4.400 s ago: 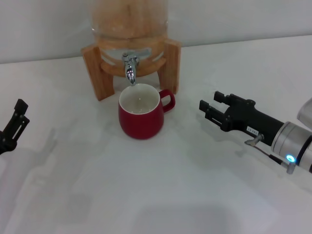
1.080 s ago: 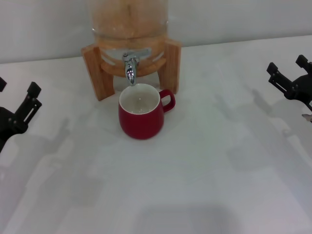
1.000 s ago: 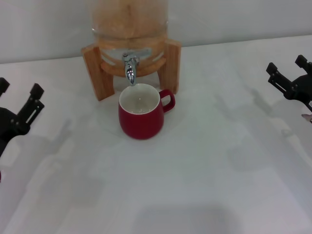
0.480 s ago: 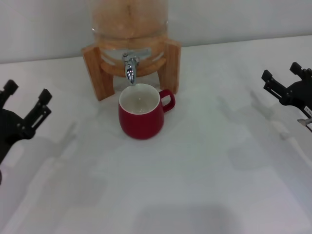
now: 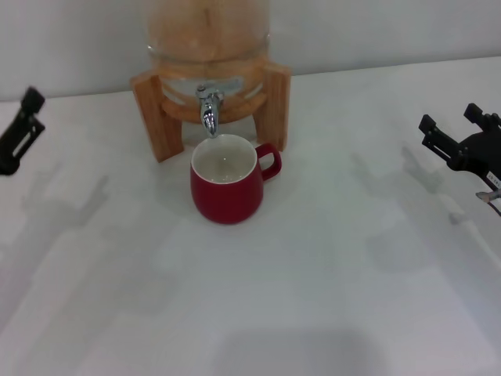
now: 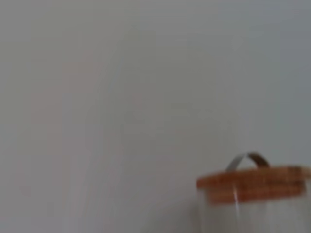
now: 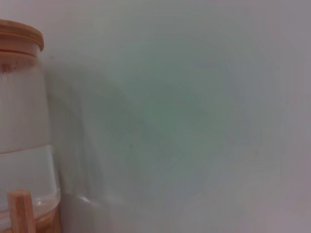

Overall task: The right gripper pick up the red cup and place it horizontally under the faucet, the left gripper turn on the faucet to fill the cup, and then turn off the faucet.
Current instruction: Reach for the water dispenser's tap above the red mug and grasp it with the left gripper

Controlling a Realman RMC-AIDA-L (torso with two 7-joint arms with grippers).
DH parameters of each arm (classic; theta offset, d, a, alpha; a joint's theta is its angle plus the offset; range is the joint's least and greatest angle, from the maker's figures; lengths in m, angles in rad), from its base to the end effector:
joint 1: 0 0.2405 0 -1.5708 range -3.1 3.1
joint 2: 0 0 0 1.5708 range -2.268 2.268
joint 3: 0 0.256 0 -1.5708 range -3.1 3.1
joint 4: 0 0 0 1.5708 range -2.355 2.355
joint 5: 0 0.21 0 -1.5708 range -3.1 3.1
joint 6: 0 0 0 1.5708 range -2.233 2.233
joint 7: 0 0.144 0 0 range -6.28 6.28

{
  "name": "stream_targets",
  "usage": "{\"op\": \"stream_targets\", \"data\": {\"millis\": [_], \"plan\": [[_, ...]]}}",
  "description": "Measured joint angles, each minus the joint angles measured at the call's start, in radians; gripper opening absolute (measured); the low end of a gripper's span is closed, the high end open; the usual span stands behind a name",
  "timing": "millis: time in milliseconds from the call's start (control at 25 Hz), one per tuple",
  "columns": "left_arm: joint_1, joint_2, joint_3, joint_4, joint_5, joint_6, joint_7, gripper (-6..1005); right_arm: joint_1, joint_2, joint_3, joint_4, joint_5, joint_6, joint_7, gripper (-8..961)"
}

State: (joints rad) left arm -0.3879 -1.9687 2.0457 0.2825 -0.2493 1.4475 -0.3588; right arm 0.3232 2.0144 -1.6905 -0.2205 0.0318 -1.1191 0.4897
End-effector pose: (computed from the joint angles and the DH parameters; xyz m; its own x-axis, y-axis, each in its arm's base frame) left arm -0.2790 0.3202 0.0176 0.5960 -0.2872 0.7499 0.5640 -0.5150 -0.6455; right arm 0.3568 0.3148 0.0121 0.6244 -0.0478 -0.7796 -0.7671 -0.2258 -0.6005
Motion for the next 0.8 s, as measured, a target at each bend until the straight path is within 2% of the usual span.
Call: {"op": "stream_targets", "data": {"millis": [120, 200, 280, 400, 480, 560, 640, 680, 720, 760, 800], "plan": [[0.023, 0.002, -0.031, 0.081, 0.003, -0.012, 0.07, 858, 0.001, 0.001, 0.0, -0.003, 0.0, 0.016, 0.008, 874], [0.038, 0.01, -0.06, 0.137, 0.008, -0.042, 0.051, 858, 0.002, 0.001, 0.002, -0.004, 0.002, 0.022, 0.023, 874], [0.057, 0.032, -0.089, 0.208, 0.039, -0.106, -0.004, 858, 0.002, 0.001, 0.004, -0.003, 0.003, 0.022, 0.026, 874], [0.102, 0.067, -0.148, 0.362, 0.152, -0.271, -0.075, 858, 0.002, 0.001, 0.003, -0.002, 0.019, 0.023, 0.027, 874], [0.151, 0.074, -0.226, 0.511, 0.288, -0.426, -0.128, 858, 0.002, 0.001, 0.0, -0.001, 0.026, 0.023, 0.027, 874], [0.192, 0.064, -0.3, 0.625, 0.425, -0.54, -0.193, 858, 0.002, 0.001, 0.0, -0.001, 0.027, 0.023, 0.027, 874], [0.244, 0.032, -0.424, 0.754, 0.655, -0.627, -0.366, 858, 0.002, 0.001, 0.001, 0.0, 0.027, 0.024, 0.027, 874], [0.253, 0.026, -0.449, 0.778, 0.711, -0.637, -0.42, 858, 0.002, 0.001, 0.002, 0.0, 0.027, 0.024, 0.027, 874], [0.278, 0.008, -0.509, 0.845, 0.86, -0.658, -0.559, 858, 0.003, 0.001, 0.003, 0.001, 0.027, 0.024, 0.027, 874], [0.278, 0.008, -0.509, 0.845, 0.86, -0.658, -0.559, 858, 0.003, 0.001, 0.003, 0.001, 0.027, 0.024, 0.027, 874], [0.294, -0.003, -0.547, 0.895, 0.98, -0.67, -0.672, 858, 0.003, 0.001, 0.003, 0.001, 0.027, 0.024, 0.027, 874]]}}
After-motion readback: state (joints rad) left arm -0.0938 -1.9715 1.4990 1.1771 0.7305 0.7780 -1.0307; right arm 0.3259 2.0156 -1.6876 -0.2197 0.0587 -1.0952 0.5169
